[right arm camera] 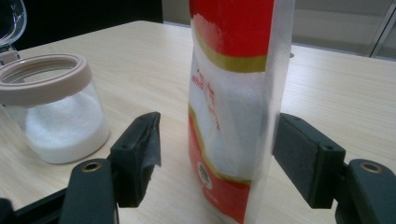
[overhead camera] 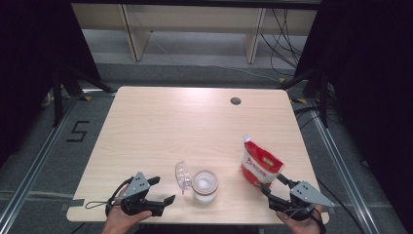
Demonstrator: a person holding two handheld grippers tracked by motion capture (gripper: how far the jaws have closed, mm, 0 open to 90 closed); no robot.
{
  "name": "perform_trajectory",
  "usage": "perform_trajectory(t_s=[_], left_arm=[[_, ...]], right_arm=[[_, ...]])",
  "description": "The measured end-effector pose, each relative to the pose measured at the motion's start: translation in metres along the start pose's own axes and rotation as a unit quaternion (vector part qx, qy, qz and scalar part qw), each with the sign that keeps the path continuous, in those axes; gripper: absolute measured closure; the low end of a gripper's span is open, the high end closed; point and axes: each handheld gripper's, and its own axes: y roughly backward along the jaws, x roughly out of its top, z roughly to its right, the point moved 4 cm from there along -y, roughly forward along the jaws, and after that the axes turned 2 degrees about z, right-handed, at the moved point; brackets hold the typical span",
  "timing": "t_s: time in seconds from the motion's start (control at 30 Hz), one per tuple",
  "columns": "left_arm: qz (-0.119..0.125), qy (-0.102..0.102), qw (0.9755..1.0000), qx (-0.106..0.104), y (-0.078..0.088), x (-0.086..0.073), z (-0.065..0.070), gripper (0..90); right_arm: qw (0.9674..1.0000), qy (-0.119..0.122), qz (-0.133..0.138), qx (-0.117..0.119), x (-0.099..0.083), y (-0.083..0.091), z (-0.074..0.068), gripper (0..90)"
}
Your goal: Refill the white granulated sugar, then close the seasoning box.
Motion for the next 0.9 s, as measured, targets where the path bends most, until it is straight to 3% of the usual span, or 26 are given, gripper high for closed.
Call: perform_trajectory(t_s=[0.07,0.17,0.27,0.33,0.4,0.43,0.5,0.57,0.6,0.63,0.77,0.83,0.9], left_arm=[[0.0,0.0,1.0,-0.001,0.001,0.0,0.0,16.2],[0.006,0.002,0.9999,-0.008,-0.001,0.001,0.002,16.2],[-0.001,-0.011,0.9999,-0.006,0.0,0.002,0.002,16.2],[0.0,-0.01,0.9999,-0.006,0.0,0.002,0.001,16.2],[0.001,-0.005,1.0,-0.003,0.0,0.002,0.0,16.2],[0.002,-0.013,0.9999,-0.009,0.0,0.002,-0.001,16.2],[0.003,0.003,1.0,-0.007,0.0,0.001,0.001,16.2],[0.001,0.0,1.0,-0.006,0.001,0.002,0.001,16.3],[0.002,0.0,1.0,-0.007,0.001,0.002,0.001,16.3],[0.001,-0.001,1.0,-0.006,0.001,0.002,0.001,16.2],[0.005,0.008,0.9999,-0.005,0.0,0.002,0.001,16.2],[0.005,-0.003,1.0,-0.007,0.0,0.003,0.0,16.2],[0.003,0.008,1.0,-0.005,0.0,0.002,0.002,16.2]], right_arm=[[1.0,-0.006,-0.003,-0.003,-0.002,0.001,-0.001,33.9],[0.9999,0.005,-0.008,-0.006,-0.003,0.002,-0.001,33.5],[0.9999,-0.01,-0.003,0.0,-0.003,0.002,-0.004,32.5],[0.9999,-0.005,-0.012,-0.008,-0.004,0.005,-0.003,32.0],[0.9997,-0.021,-0.013,-0.009,-0.005,0.005,-0.005,30.5],[0.9998,-0.012,-0.011,-0.007,-0.005,0.005,-0.004,29.5],[0.9998,-0.012,-0.018,-0.001,-0.006,0.006,-0.005,28.6],[0.9998,-0.01,-0.016,-0.004,-0.006,0.005,-0.005,26.7],[0.9994,-0.028,-0.021,-0.007,-0.007,0.007,-0.008,25.8],[0.9998,-0.008,-0.015,-0.007,-0.006,0.006,-0.006,25.1],[0.9997,-0.014,-0.015,-0.01,-0.007,0.009,-0.008,23.3],[0.9998,-0.007,-0.017,-0.009,-0.006,0.01,-0.009,22.2],[0.9996,-0.008,-0.019,-0.021,-0.006,0.011,-0.011,21.9]])
